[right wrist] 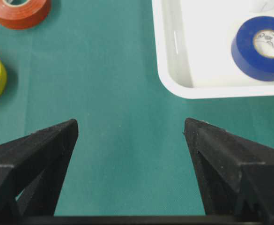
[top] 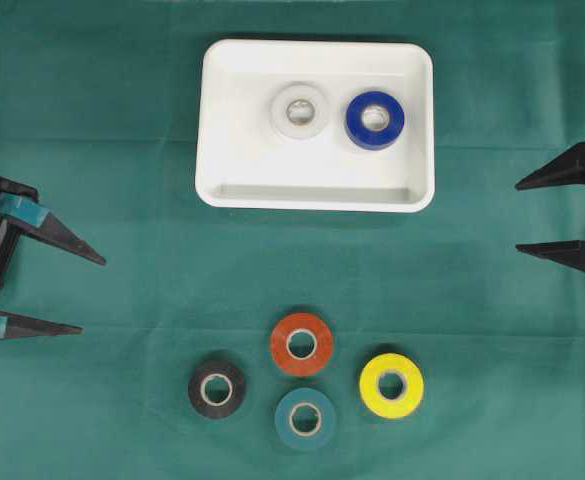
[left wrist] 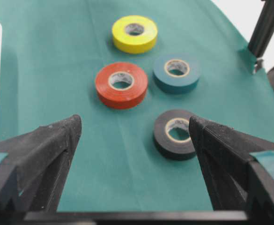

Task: Pick up the tape from a random location and place it into the white case.
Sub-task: 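Reach the left gripper down toward the teal tape roll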

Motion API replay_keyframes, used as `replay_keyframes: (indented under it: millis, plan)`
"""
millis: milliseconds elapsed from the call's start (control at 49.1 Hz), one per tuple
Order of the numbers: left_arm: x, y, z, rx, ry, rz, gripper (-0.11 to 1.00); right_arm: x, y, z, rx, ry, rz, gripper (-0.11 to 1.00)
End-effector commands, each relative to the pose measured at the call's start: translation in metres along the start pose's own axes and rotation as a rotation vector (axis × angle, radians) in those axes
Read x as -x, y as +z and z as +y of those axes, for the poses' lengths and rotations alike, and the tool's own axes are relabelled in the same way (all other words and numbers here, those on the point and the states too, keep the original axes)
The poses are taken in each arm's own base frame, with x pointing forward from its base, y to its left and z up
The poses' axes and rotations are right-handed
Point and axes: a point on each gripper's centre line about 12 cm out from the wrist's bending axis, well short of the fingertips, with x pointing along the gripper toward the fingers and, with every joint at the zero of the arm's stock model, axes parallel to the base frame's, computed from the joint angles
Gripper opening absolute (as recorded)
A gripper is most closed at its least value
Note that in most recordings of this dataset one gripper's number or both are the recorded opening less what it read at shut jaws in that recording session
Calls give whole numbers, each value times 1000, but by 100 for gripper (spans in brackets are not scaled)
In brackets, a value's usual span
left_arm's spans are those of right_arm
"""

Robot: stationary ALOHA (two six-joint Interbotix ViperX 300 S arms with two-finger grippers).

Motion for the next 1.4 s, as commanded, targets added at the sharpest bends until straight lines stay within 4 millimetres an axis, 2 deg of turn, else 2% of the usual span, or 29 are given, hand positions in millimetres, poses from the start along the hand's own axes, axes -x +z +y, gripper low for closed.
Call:
replay_keyframes:
  millis: [0,346,509,692,895,1160,1384]
  plan:
    - [-5,5,-1,-2,-3,-18,94,2,11,3,0,8,-25,86]
    - [-39,19,-16,-21,-64,-49,94,2,11,3,0,8,-27,86]
    - [-71,29,-19,-24,-68,-15,94,2,11,3,1,8,-27,86]
    - [-116,43,-22,-34,-67,26,94,2,11,3,3,7,-24,86]
    - [-161,68,-26,-78,-67,18,94,2,10,2,4,6,-19,86]
    - [-203,95,-24,-77,-54,31,94,2,10,2,5,4,-15,85]
    - [-230,104,-25,-83,-54,97,94,1,8,2,7,5,-8,83]
